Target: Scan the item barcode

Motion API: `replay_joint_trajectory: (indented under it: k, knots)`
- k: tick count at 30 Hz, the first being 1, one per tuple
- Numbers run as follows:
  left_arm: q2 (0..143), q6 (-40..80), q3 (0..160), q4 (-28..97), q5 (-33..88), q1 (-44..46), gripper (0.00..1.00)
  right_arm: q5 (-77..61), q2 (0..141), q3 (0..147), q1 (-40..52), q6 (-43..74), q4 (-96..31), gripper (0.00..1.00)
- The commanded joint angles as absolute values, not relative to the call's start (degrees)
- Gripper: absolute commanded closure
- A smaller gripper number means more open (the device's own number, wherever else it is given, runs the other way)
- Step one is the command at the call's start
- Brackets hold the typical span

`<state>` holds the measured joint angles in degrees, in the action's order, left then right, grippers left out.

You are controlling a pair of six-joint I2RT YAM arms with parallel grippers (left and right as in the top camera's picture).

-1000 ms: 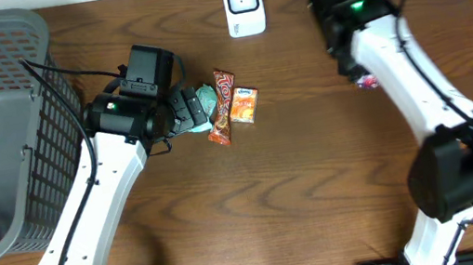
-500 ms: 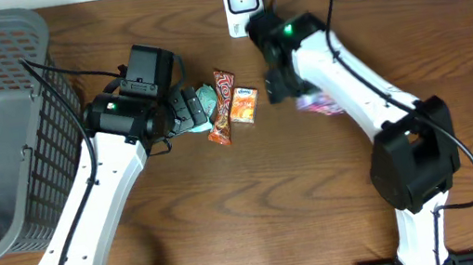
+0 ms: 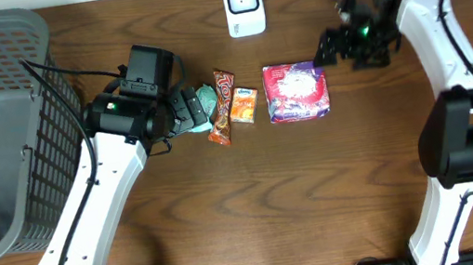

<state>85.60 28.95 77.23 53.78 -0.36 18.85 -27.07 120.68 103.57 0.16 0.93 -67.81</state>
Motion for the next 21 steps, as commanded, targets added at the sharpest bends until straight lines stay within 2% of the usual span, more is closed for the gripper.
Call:
replay_joint_trajectory:
  k: [1,3,6,8,9,11,12,17,21]
  knots:
    - [85.8,29.7,77.1,53.9,-0.9,18.7,0.02,-40.4,123.0,92.1,1.4,-3.5,-60.2,0.06]
    - [85.8,29.7,77.1,53.9,-0.9,18.7,0.02,-41.1,123.0,87.5,2.1,-2.1,-55.0,0.11]
    - [85.8,29.7,77.1,53.9,-0.9,18.7,0.02,-40.8,123.0,82.2,3.2,2.0,-47.5,0.23]
    - [85.8,29.7,77.1,53.9,-0.9,18.7,0.02,-40.9,123.0,80.3,3.6,4.3,-44.4,0.47]
    - [85.8,29.7,77.1,53.9,-0.9,18.7,0.02,-40.8,123.0,80.2,3.7,5.1,-43.9,0.67]
    - [85.8,29.7,77.1,53.9,-0.9,18.7,0.03,-40.9,122.9,81.5,3.7,6.3,-43.7,0.91]
    - [85.8,29.7,77.1,53.9,-0.9,18.7,0.02,-40.9,122.8,82.4,3.7,7.0,-44.1,0.99]
    - [85.8,29.7,77.1,53.9,-0.9,18.7,0.02,-40.9,121.1,95.6,3.8,9.8,-48.9,0.99]
    - [85.8,29.7,77.1,53.9,-0.9,18.7,0.02,-41.1,121.0,104.9,4.1,16.6,-44.9,0.99]
